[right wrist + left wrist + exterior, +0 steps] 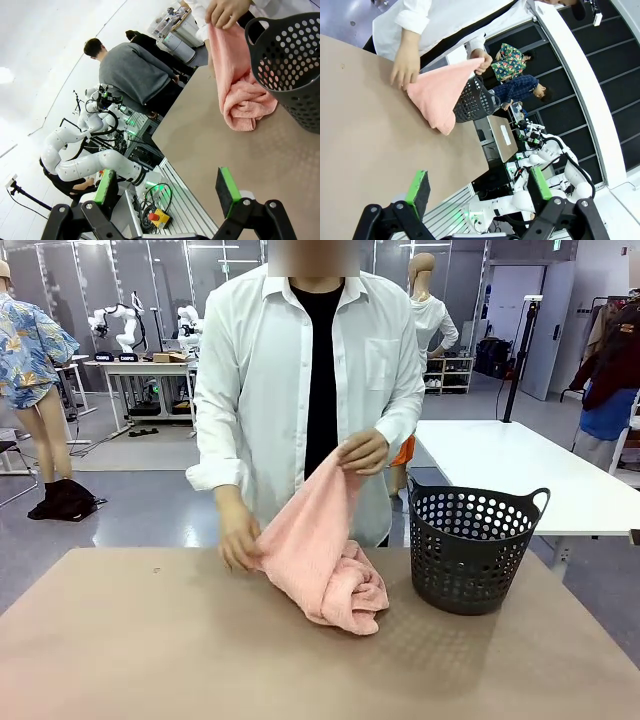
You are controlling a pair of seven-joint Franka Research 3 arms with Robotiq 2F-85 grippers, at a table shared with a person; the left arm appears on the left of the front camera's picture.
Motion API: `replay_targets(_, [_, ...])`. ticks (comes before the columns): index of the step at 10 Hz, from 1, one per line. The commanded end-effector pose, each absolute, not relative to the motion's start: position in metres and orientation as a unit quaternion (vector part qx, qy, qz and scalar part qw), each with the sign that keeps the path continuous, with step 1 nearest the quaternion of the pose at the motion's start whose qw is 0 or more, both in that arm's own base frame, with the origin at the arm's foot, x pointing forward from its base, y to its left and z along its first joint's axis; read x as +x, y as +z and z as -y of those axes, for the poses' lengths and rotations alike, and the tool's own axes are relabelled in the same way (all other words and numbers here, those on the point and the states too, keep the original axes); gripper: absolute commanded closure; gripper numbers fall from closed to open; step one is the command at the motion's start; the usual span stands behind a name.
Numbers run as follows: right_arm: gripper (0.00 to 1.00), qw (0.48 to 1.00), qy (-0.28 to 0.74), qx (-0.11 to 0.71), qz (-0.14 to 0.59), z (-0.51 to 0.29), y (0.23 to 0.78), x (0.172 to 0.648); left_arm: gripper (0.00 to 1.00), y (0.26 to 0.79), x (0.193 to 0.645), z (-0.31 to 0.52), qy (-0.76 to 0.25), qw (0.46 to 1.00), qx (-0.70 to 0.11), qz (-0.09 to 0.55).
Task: Fold the towel.
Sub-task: Grab the top end of the 100 cm Hotel Towel extended by the human.
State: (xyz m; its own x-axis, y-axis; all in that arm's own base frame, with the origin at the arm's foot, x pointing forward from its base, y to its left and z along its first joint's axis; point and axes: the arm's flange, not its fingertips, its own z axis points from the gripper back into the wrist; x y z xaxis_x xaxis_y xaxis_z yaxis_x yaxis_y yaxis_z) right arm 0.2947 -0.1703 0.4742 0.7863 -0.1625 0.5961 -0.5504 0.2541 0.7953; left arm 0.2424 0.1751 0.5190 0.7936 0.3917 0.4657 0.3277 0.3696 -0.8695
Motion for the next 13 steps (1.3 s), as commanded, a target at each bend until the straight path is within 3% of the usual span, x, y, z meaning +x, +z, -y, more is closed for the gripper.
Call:
replay_targets(1, [0.0,0.735,0.131,0.592,0.303,0.1694,0.4745,0.2939,0.0,0.5193,0.2433,-0.1741,0.013,0.757,-0.565,0.328])
replay_targets(13, [0.0,0.735,0.131,0.592,0.303,0.1694,0.4745,0.2939,0.0,0.5193,0.2433,-0.1741,0.013,0.757,-0.565,0.328])
